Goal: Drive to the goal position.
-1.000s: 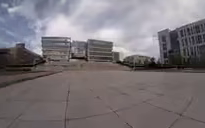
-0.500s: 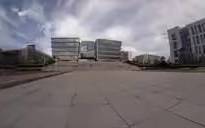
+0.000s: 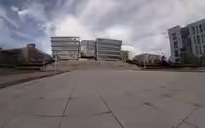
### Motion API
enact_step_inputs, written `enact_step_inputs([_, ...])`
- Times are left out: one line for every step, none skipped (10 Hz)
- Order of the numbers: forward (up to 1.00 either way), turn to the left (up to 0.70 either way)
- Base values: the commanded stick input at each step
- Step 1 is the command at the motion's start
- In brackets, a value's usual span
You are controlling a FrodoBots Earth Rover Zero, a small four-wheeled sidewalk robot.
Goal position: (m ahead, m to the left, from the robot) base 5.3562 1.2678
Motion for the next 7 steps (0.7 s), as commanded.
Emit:
enact_step_inputs([0.44, 0.44])
enact_step_inputs([0.44, 0.44])
enact_step_inputs([0.45, 0.45])
enact_step_inputs([0.41, 0.11])
enact_step_inputs([0.41, 0.0])
enact_step_inputs([0.41, 0.0])
enact_step_inputs([0.41, 0.0])
